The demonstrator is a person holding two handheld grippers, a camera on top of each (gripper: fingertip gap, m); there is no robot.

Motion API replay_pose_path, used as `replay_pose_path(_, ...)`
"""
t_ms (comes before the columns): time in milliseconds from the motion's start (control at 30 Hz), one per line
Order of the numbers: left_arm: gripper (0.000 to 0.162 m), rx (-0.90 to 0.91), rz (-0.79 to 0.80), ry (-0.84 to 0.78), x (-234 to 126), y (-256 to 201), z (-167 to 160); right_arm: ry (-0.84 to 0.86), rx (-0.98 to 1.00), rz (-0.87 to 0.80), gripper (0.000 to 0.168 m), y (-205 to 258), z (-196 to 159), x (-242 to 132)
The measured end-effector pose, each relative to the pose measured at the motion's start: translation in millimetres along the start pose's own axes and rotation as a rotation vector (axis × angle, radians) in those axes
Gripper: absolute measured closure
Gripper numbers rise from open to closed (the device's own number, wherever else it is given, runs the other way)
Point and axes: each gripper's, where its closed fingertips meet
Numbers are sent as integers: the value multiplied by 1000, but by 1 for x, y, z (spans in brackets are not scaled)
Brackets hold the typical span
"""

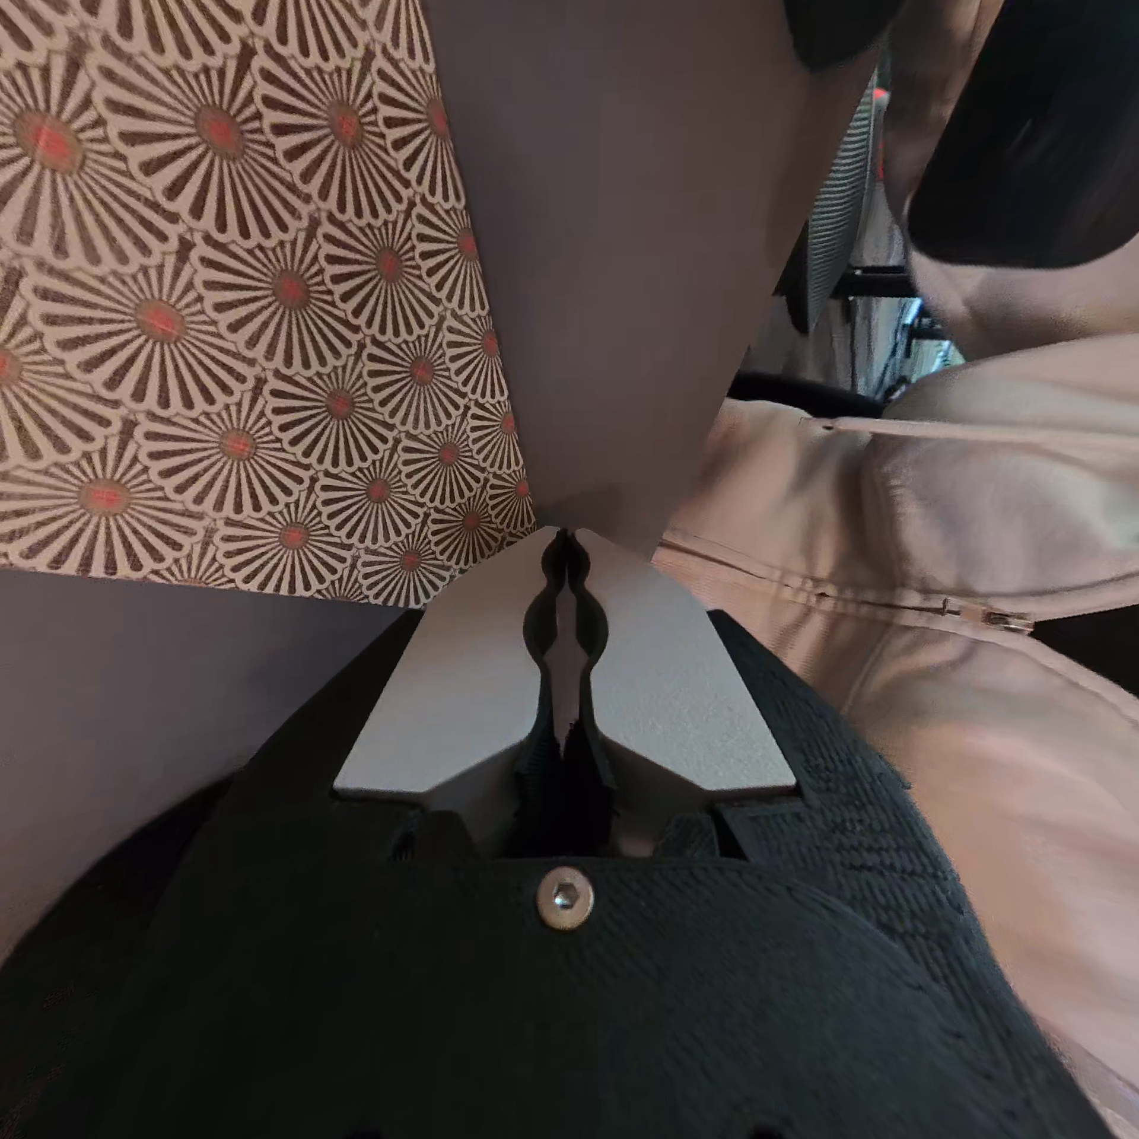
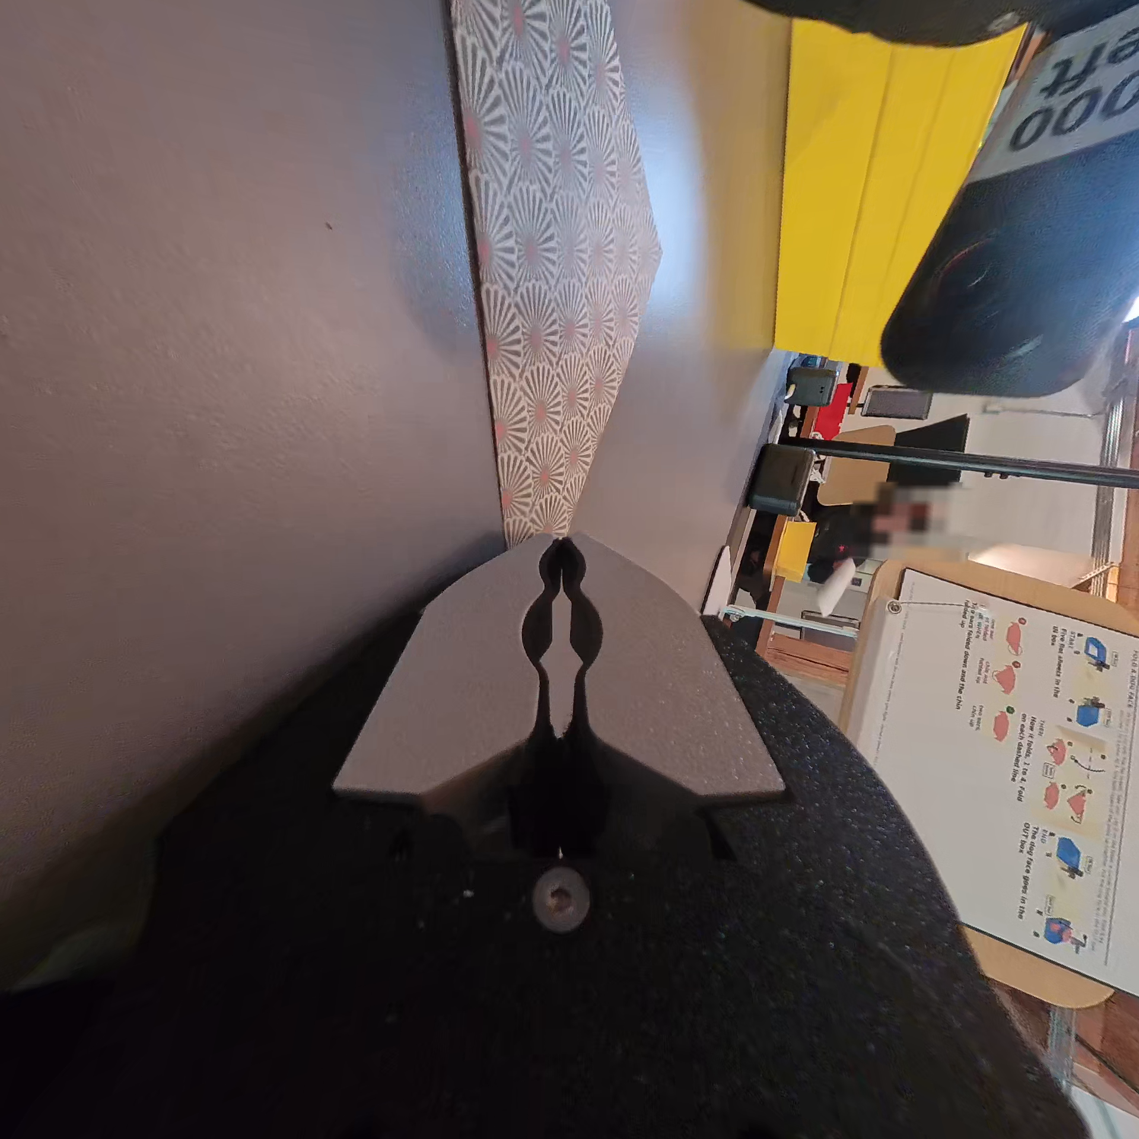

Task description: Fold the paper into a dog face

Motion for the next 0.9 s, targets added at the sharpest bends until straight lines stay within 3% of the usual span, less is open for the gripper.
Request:
replay_pose_path(233,162,36,9,-45,5,-5,-8,-6,2,3,168,-1,3,-1)
replay_pose_path(300,162,35,-2,-63,5,-5,-8,-71,28,-52,168,-13,20,-7)
replay_pose_path(400,162,31,-13,-89,5,-6,-8,-125,46,10,168,-6,42,-6)
replay_pose_path(500,162,35,-18,-109,5,-6,-9,-49,-20,11,168,0,28,0)
replay_pose_path(767,162,112,71,-137,-6,-7,-41,-46,100,38,168,2,15,-3)
replay_pose_path(900,162,255,148,-358,-20,-20,-39,-56,294,12,168,-12,6,-11)
Point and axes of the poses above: each gripper's, where its closed fingertips meet, x out along the fingers, z out of its top, y = z × x across the jaws
